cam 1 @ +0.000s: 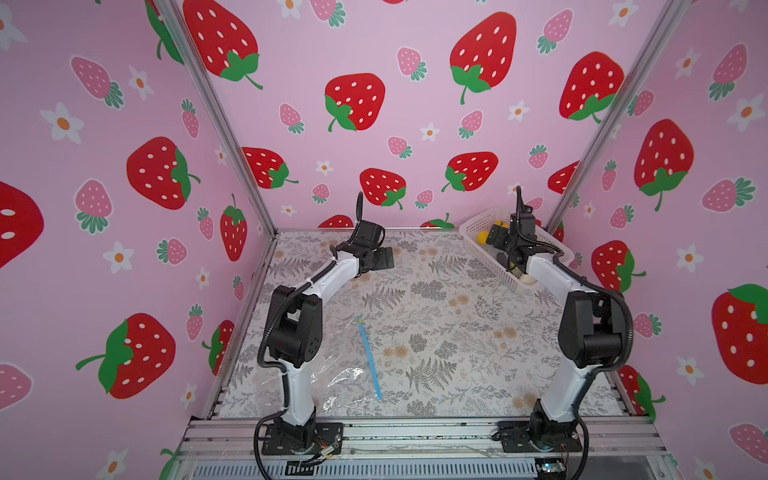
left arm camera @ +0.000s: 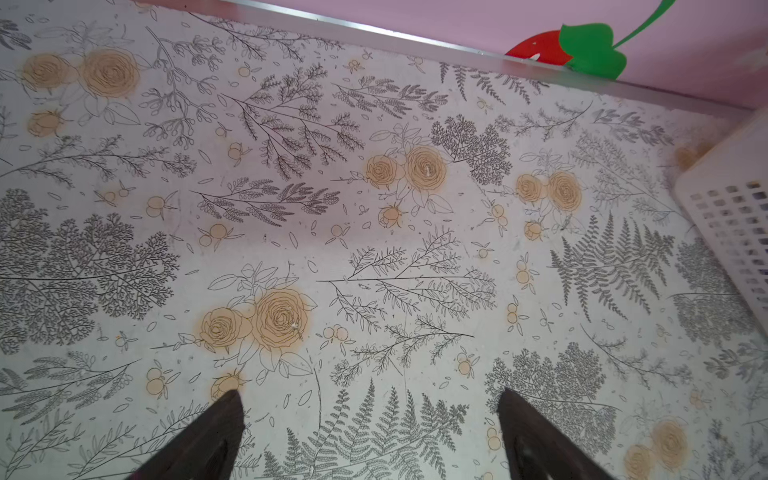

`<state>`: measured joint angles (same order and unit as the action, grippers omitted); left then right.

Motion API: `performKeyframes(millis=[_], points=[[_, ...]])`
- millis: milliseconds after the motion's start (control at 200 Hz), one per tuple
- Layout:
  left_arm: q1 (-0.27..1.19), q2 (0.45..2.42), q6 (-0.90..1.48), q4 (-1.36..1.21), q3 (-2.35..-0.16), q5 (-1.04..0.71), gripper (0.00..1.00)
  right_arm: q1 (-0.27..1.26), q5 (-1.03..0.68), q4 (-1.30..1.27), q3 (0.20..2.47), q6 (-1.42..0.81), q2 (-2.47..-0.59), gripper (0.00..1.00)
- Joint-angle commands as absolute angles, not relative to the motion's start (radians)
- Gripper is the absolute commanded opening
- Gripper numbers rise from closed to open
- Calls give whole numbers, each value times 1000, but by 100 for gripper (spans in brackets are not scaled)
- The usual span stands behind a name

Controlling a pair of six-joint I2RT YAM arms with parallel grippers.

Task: Place the food in the zip-top bag and seal the zipper
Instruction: 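Reach both grippers toward the white basket of toy foods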

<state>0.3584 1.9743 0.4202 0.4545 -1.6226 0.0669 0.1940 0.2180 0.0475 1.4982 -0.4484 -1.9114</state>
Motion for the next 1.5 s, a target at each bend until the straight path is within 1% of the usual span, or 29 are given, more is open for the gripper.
performKeyframes(millis=[0,95,340,555,795,865,1015,1335,1465,1495], points=[[361,1973,453,513,-1666,50,97,199,139,156,1611,-475,-2001,99],[361,1979,453,510,-1669,43,98,207,47,179,1720,-485,-2087,99],[361,1993,451,515,-1679,23,98,241,-90,326,2092,-468,-2338,99],[361,1993,452,518,-1683,5,98,272,-169,420,2285,-443,-2467,99],[361,1976,461,514,-1664,0,98,290,-233,450,2285,-419,-2474,100],[361,1973,467,518,-1665,3,98,292,-278,451,2272,-421,-2467,96],[362,1973,476,538,-1681,-4,98,301,-340,446,2233,-412,-2439,95],[360,1960,494,545,-1690,-7,97,349,-418,437,2092,-357,-2350,91],[360,1959,510,557,-1709,-33,95,378,-452,397,1979,-329,-2278,90],[361,1959,515,560,-1715,-45,94,384,-461,383,1949,-325,-2258,89]])
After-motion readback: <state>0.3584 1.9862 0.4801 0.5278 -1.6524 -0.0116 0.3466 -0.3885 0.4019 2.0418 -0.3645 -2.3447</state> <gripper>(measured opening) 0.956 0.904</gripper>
